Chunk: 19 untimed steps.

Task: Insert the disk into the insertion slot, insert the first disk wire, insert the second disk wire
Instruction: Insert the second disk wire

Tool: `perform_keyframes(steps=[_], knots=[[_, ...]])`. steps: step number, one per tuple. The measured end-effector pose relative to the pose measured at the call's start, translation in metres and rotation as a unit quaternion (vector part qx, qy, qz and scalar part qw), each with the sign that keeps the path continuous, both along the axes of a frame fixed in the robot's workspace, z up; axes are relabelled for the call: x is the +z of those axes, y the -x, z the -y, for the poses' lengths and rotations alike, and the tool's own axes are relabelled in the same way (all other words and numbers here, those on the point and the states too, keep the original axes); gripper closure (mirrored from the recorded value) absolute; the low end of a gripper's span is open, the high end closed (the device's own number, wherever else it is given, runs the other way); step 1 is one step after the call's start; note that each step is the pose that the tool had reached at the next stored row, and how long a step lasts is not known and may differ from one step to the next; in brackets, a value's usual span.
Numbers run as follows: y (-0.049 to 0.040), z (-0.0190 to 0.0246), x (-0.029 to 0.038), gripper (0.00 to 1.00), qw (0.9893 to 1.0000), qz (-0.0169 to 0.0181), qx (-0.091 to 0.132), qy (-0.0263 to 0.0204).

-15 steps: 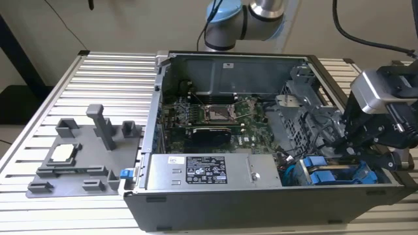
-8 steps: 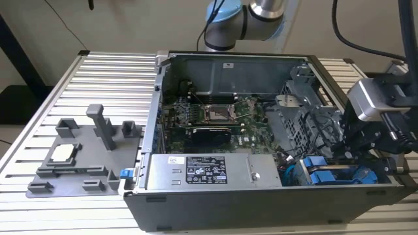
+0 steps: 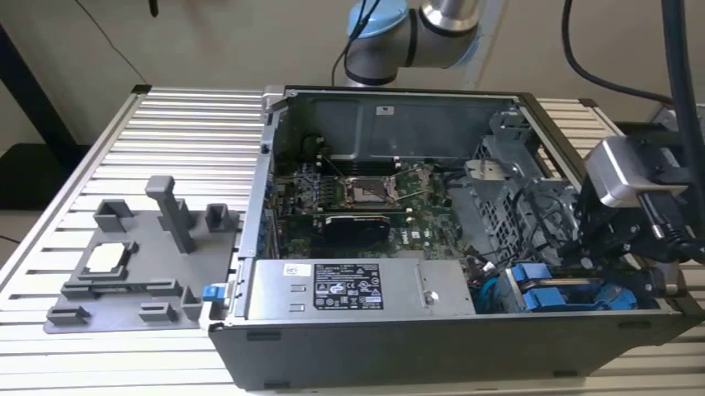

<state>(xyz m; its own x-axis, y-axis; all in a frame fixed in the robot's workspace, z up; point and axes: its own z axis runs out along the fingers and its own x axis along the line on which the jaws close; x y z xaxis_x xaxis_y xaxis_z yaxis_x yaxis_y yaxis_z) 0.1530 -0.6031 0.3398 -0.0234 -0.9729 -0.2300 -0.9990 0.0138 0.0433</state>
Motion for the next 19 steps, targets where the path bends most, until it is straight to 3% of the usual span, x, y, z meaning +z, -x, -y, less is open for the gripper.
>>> perform_keyframes(steps=[13, 15, 16, 19], knots=[[-0.0002, -0.0001, -0.0095, 0.84, 1.0, 0.0001, -0.006, -0.0006], [-0.0001, 0.0, -0.0097, 0.83, 1.0, 0.0, -0.006, -0.0005], [-0.0001, 0.0001, -0.0095, 0.76, 1.0, -0.0003, -0.006, -0.0002], [-0.0001, 0.0, -0.0069, 0.76, 1.0, -0.0015, -0.006, -0.0001]])
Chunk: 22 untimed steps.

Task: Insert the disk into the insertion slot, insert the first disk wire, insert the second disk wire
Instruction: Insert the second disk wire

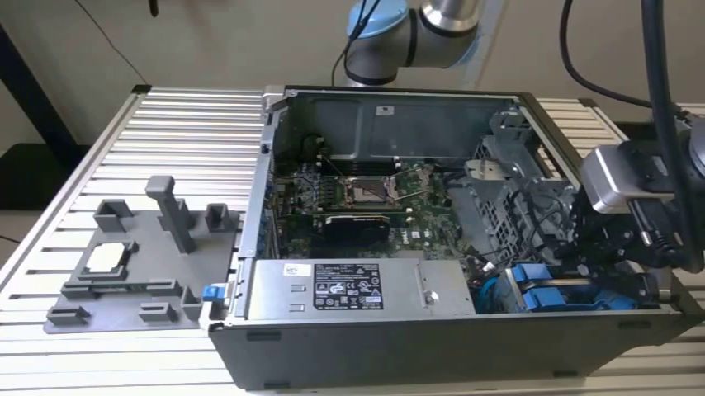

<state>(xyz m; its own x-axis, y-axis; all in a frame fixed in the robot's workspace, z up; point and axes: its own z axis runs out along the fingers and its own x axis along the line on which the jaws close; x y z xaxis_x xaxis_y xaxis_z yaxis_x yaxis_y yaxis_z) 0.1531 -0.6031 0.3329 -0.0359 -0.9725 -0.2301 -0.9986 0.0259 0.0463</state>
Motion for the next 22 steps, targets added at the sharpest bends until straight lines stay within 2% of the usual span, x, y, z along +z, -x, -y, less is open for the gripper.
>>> perform_keyframes(steps=[6, 8, 16, 22], knots=[[0.0, 0.0, 0.0059, 0.76, 1.0, -0.0004, 0.0, 0.0002], [0.0, 0.0, 0.0099, 0.76, 1.0, -0.0005, 0.0, 0.0002], [0.0, 0.0, 0.0394, 0.76, 1.0, -0.0006, 0.0, 0.0002], [0.0, 0.0, 0.0559, 0.76, 1.0, -0.0006, 0.0, 0.0002]])
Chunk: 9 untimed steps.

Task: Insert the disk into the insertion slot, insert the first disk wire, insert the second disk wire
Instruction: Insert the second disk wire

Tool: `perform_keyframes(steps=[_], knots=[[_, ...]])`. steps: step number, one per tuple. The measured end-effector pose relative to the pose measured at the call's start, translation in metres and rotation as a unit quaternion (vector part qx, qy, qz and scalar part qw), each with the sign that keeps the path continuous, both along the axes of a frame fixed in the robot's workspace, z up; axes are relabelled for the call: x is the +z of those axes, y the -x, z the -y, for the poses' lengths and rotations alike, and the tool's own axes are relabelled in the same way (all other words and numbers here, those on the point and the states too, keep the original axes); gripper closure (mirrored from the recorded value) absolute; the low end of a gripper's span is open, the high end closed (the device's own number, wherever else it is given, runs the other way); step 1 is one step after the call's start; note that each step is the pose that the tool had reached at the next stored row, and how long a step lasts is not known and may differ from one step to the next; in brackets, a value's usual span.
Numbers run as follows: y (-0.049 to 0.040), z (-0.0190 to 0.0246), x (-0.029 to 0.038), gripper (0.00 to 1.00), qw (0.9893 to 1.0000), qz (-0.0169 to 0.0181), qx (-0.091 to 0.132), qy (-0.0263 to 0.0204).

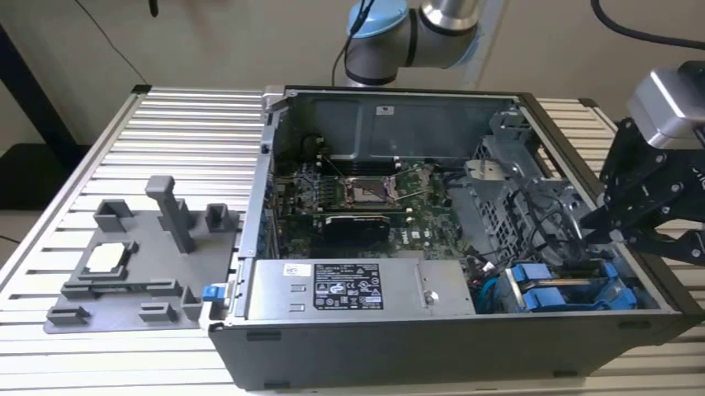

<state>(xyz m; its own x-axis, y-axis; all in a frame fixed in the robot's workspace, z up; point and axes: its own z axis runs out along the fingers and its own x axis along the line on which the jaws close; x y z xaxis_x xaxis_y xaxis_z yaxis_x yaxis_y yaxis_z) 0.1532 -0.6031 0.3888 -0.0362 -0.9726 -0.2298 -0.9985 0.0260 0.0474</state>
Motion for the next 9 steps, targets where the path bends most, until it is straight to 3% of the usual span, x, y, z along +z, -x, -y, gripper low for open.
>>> perform_keyframes(steps=[2, 9], knots=[[0.0, 0.0, 0.0044, 0.76, 1.0, 0.0, 0.0, 0.0001], [0.0, 0.0, 0.0053, 0.76, 1.0, 0.0, 0.0, 0.0]])
